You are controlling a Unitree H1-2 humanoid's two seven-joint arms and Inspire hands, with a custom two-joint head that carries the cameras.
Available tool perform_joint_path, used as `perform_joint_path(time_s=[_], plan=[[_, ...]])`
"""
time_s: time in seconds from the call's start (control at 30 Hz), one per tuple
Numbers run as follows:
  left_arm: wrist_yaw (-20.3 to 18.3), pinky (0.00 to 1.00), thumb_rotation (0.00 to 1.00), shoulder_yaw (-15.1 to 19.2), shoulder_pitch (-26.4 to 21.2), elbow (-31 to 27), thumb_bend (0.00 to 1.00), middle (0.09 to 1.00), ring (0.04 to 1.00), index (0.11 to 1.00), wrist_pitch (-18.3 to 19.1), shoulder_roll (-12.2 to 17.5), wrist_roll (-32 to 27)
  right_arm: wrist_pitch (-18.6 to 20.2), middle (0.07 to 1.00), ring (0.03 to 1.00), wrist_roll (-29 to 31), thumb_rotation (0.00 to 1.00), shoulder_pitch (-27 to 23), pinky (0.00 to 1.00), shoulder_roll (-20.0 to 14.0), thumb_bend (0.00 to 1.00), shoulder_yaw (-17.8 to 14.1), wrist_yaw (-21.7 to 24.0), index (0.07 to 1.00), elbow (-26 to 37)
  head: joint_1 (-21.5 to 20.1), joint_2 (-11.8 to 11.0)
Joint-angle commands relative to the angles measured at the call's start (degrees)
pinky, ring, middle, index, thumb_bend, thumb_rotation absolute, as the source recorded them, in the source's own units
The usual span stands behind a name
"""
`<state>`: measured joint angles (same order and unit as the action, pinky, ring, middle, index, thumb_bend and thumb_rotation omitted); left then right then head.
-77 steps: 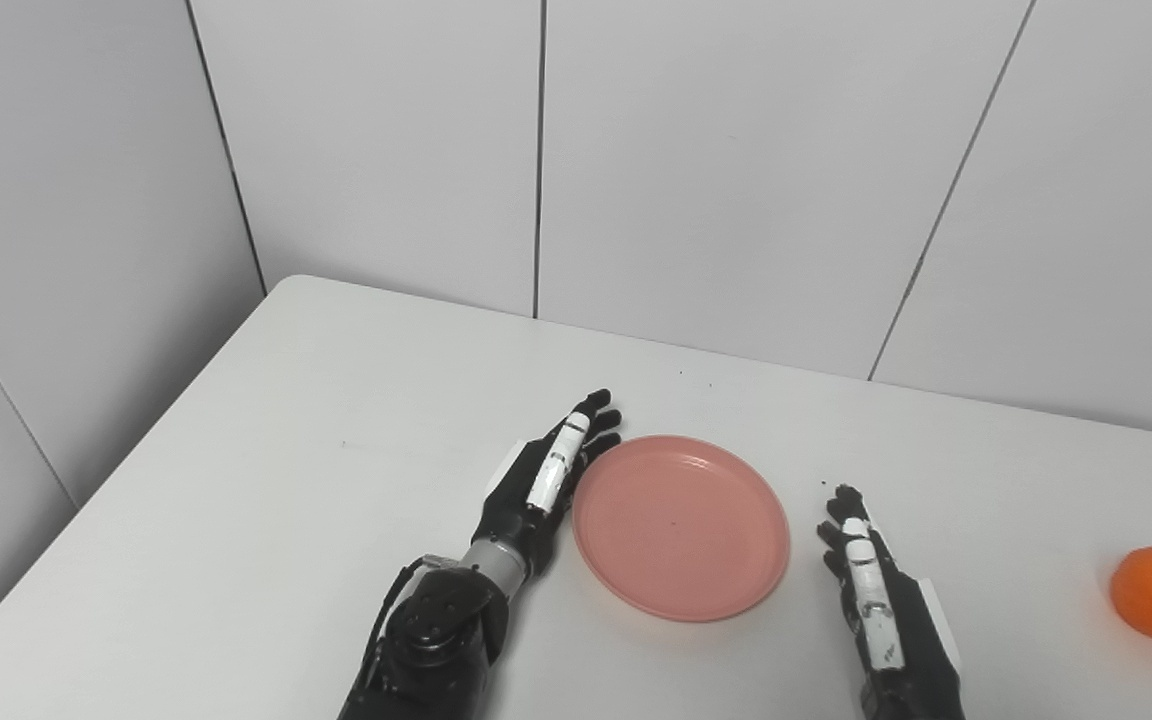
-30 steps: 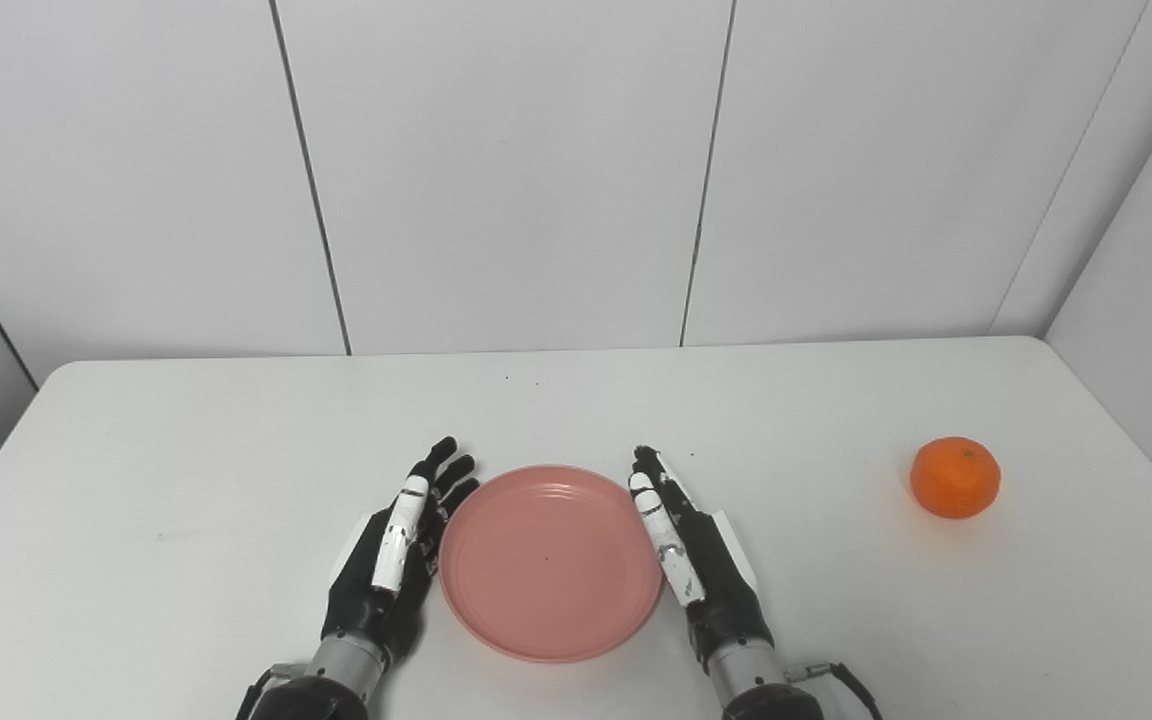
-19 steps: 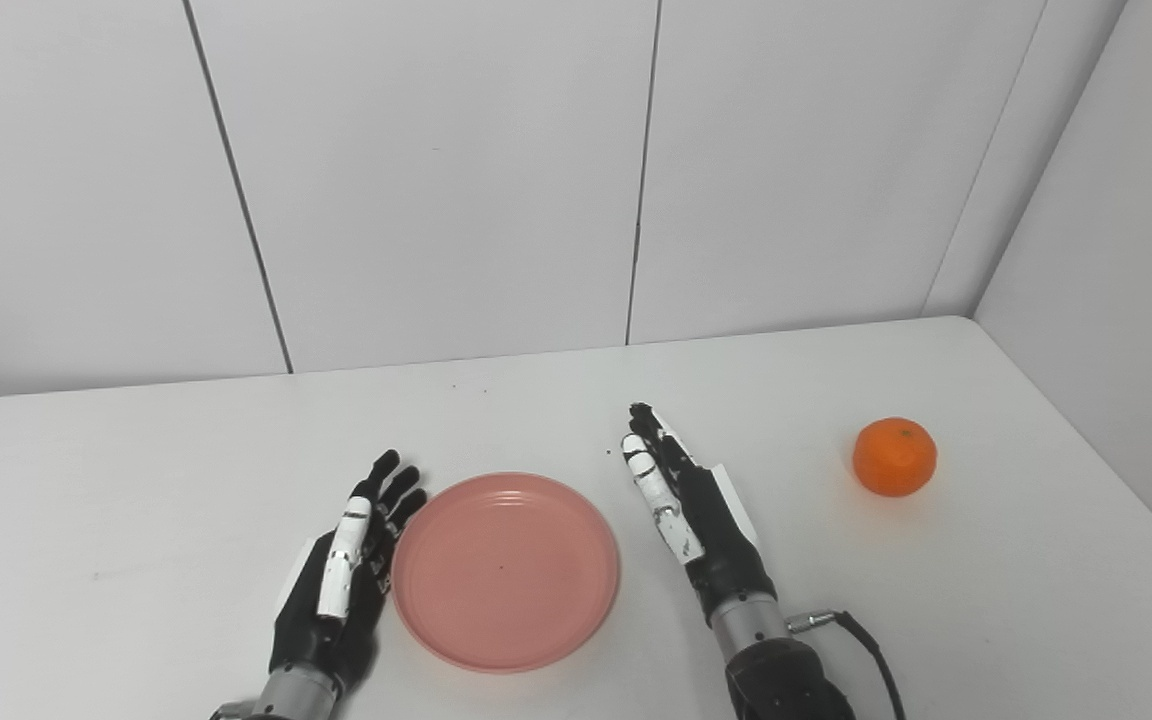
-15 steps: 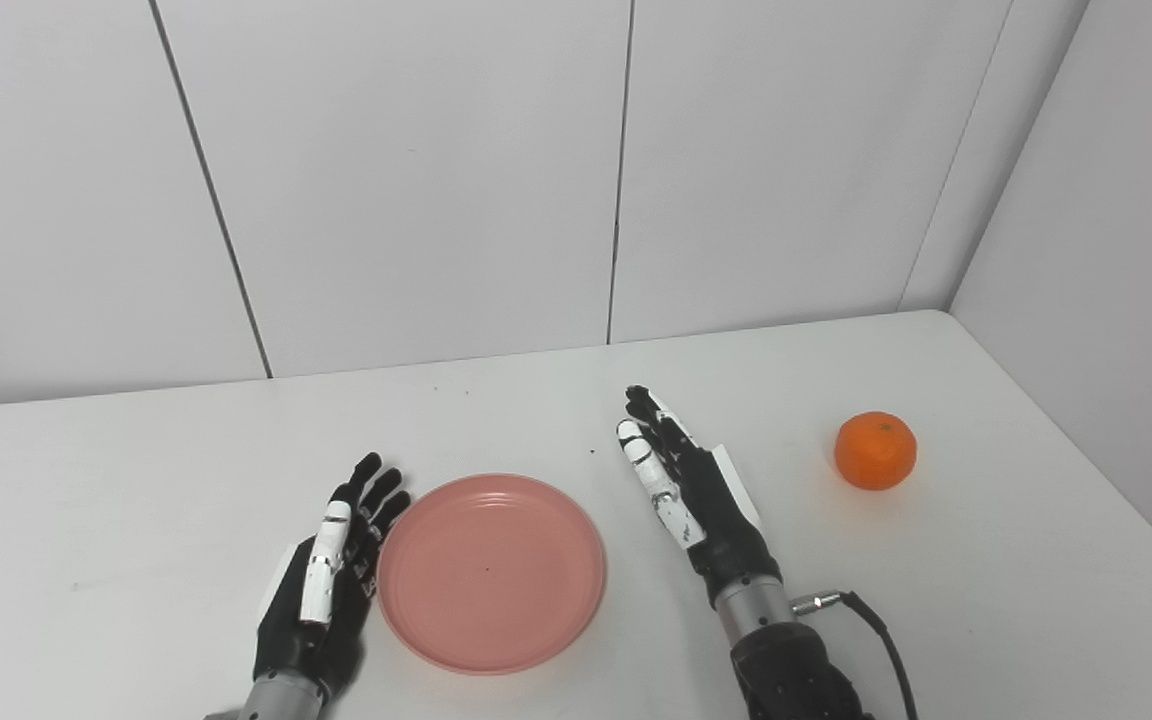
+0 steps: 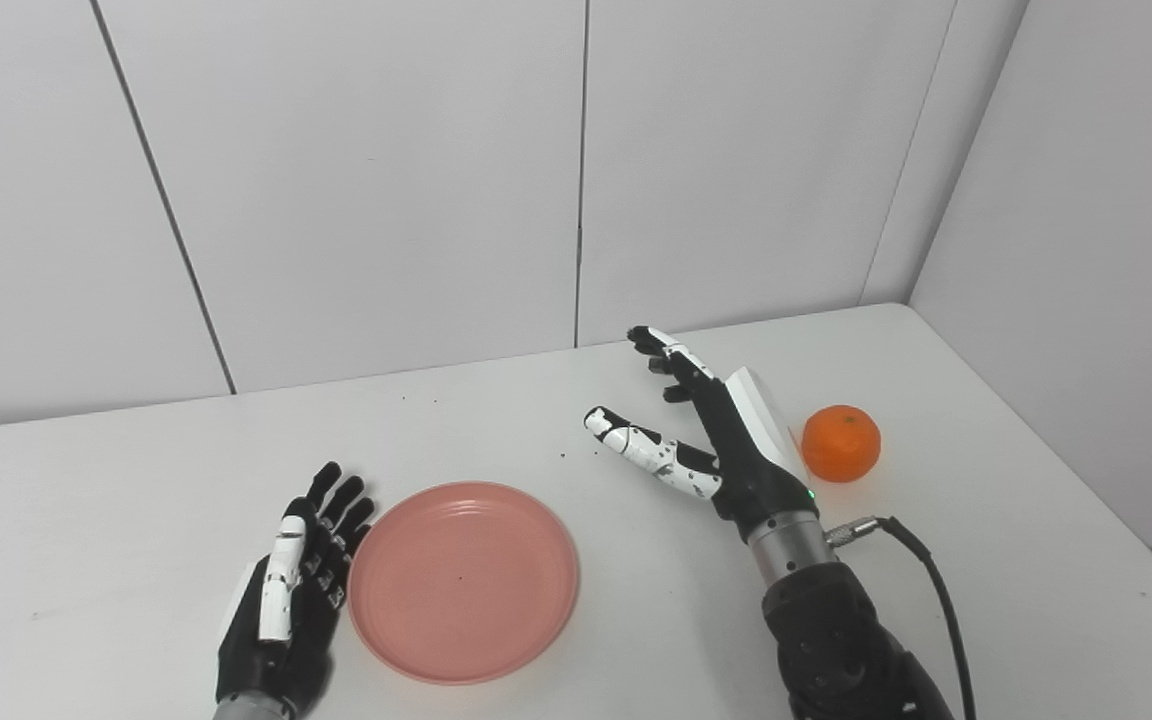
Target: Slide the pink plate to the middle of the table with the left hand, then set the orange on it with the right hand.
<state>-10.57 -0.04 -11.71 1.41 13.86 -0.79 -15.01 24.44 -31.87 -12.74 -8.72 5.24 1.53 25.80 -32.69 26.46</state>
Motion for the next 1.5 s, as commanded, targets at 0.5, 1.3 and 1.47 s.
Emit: perform_joint_path(time_s=[0.5, 1.3, 1.47], plan=[[0.3, 0.99, 1.0, 0.8, -0.3, 1.6, 0.31, 0.971, 0.966, 0.967, 2.0, 0.8, -0.5, 0.9, 0.923, 0.887, -14.4, 0.41, -2.8, 0.8, -5.4, 0.87, -5.7, 2.6, 0.929, 5.6, -2.5, -1.9], [-0.1, 0.99, 1.0, 1.1, -0.6, 2.1, 0.29, 0.967, 0.96, 0.969, 2.6, 1.6, -1.3, 1.9, 0.945, 0.869, -17.4, 0.32, -2.2, 0.74, -11.1, 0.93, -12.9, 2.7, 0.95, 1.1, -4.4, -2.7], [-0.6, 0.99, 1.0, 1.2, -0.7, 2.2, 0.3, 0.97, 0.963, 0.973, 2.5, 2.1, -1.6, 2.3, 0.943, 0.858, -17.5, 0.34, -2.0, 0.72, -11.3, 0.93, -13.7, 3.2, 0.958, -1.2, -4.9, -2.6]])
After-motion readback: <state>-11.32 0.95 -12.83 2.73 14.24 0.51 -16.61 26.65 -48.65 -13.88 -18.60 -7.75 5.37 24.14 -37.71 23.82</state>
